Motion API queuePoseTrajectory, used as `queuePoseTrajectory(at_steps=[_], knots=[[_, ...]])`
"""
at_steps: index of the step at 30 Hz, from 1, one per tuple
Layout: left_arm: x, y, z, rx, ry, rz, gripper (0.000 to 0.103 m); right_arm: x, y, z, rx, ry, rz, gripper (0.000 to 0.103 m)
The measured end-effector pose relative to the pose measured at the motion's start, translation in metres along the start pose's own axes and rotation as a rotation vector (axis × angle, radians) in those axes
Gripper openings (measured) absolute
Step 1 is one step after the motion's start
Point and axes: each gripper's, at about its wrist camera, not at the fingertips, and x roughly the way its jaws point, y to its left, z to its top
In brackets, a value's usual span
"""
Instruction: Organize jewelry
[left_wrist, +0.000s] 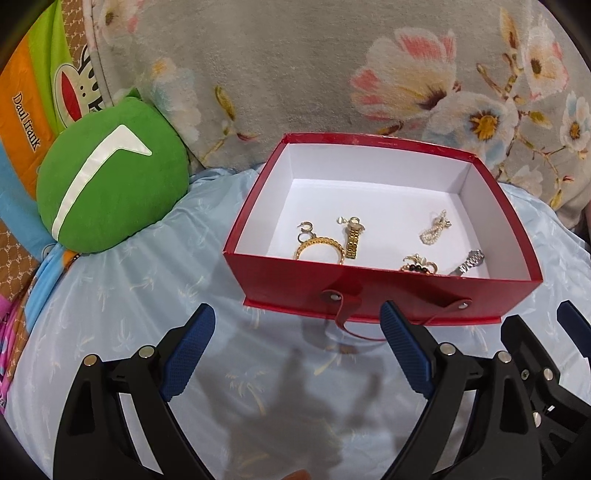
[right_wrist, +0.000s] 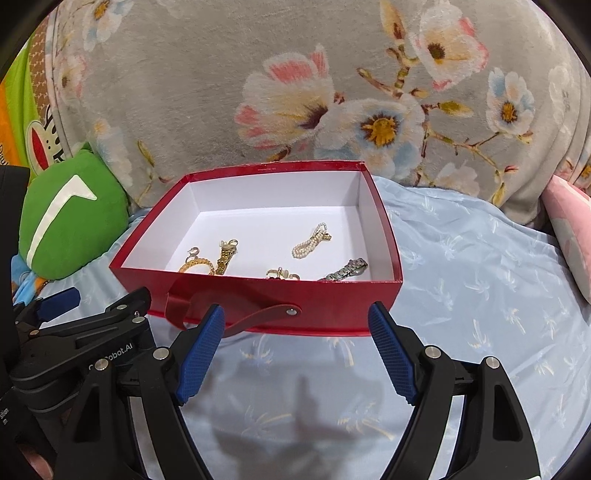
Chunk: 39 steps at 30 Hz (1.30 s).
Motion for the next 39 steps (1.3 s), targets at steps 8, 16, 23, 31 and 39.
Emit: queuePoseTrajectory(at_steps=[8,16,23,31,39], knots=[[0.021,-0.003,0.005,0.029,-0.011,0.022,0.088,0.024,0.002,0.003,-0.029,0.007,-0.011,0.078],[0.033,-0.002,0.003,0.032,-0.011,0.029,0.088,0.040,0.005,0.000,-0.035,0.015,-0.018,0.078],[0.033,-0.003,0.000,0.050,-0.022,0.047,0.088,0.042,0.005,-0.003,-0.038,0.027,-0.013,0.078],[0.027,-0.004,-0.001,0.048,-0.040,0.050,0.088,0.037,0.003,-0.003,-0.033,0.016,-0.013,0.078],[0.027,-0.004,-0.001,0.044,-0.038,0.054,0.088,0.037,0.003,-0.004,-0.032,0.016,-0.013,0.078]])
